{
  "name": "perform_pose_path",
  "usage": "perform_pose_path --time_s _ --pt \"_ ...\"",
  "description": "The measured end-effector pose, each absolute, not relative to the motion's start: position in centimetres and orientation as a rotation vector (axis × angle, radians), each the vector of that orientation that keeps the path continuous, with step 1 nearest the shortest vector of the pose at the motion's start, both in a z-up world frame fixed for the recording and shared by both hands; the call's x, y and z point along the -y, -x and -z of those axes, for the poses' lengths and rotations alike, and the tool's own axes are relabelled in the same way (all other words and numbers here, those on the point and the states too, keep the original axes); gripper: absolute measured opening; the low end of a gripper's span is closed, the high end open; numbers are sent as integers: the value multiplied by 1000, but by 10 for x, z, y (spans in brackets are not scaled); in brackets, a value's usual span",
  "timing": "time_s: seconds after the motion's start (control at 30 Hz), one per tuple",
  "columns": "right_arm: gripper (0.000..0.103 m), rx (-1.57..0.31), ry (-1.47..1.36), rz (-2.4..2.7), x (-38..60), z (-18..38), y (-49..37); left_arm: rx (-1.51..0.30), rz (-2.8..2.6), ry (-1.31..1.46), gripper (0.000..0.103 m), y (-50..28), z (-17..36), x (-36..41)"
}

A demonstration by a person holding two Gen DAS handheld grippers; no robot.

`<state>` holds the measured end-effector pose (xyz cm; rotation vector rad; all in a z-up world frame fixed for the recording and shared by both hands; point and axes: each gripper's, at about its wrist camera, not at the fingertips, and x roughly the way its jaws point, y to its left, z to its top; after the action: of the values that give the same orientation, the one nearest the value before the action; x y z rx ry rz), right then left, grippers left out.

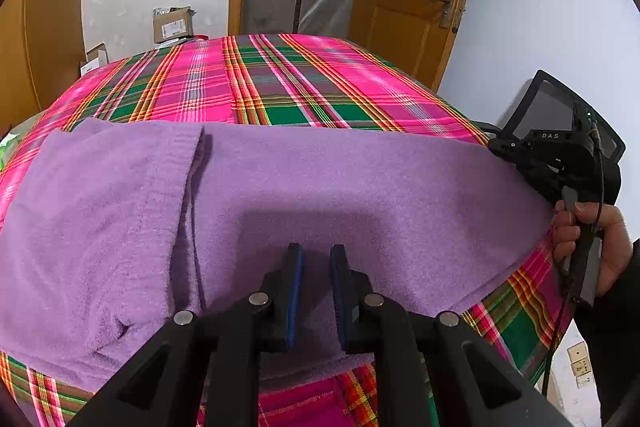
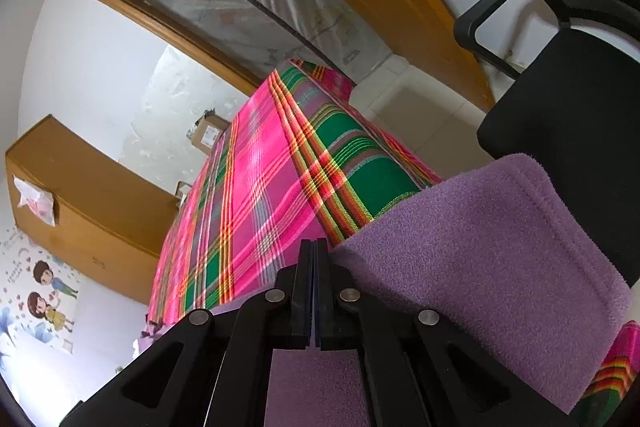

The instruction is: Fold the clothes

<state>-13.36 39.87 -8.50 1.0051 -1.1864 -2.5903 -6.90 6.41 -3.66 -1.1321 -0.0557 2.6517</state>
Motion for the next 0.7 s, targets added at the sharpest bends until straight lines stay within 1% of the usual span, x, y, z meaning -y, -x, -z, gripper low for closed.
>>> perform_pose_path --time_s 0.13,0.17,0.23,0.27,0.3,0.53,0.57,0.7 --pt "1 1159 -1012 2587 -397 82 132 61 -2653 1131 14 68 37 -64" --pt "2 1113 -1022 2610 -393 79 128 62 -2653 1131 14 68 37 -64" --pt "11 1021 -1040 2652 -384 72 121 67 -2652 1130 14 68 37 -64" --pt "15 1007 -1033 2643 -378 70 113 70 -2652 1130 14 68 37 -64" --pt "17 993 -1026 2634 -373 69 106 73 -2651 1129 14 68 37 -63" --pt "17 871 -1032 2561 -340 74 64 64 -2654 1130 14 68 37 -63" --pt "14 873 -1030 2560 -341 75 63 64 -2655 1130 14 68 37 -63" --pt "13 969 -1019 2550 -362 79 63 66 -2655 1130 14 68 37 -64"
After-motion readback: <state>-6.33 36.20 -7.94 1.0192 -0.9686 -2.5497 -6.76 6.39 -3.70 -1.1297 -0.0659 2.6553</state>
